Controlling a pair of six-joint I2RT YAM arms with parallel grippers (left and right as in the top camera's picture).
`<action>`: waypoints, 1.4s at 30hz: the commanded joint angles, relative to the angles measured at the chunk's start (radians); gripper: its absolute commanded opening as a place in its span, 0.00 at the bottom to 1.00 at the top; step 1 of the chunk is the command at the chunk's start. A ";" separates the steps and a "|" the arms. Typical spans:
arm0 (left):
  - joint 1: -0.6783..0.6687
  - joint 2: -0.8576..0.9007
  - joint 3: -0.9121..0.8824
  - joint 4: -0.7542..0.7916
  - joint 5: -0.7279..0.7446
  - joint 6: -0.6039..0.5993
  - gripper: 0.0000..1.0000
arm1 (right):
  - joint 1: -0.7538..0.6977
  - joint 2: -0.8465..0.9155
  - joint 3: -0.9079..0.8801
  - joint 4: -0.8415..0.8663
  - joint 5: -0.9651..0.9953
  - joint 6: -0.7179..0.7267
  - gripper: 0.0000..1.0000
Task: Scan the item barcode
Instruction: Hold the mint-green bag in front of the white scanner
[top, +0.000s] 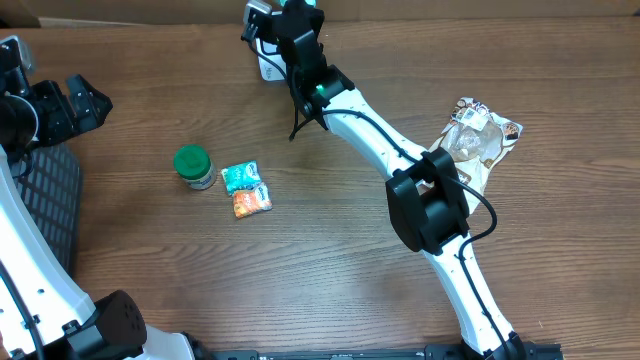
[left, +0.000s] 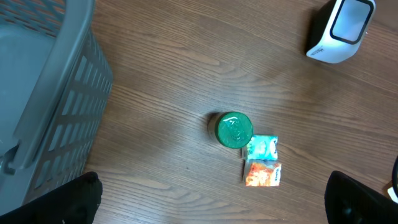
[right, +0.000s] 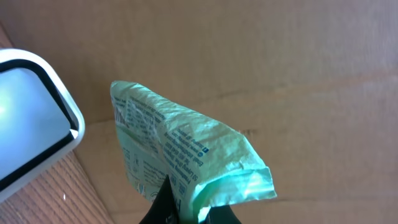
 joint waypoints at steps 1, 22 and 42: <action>-0.001 0.010 0.002 0.002 -0.002 0.015 1.00 | -0.002 0.004 0.025 0.017 -0.039 -0.043 0.04; -0.001 0.010 0.002 0.002 -0.002 0.015 1.00 | 0.002 0.024 0.006 -0.077 -0.101 -0.043 0.04; -0.001 0.010 0.002 0.002 -0.002 0.015 1.00 | 0.014 0.000 0.006 -0.080 -0.090 -0.052 0.04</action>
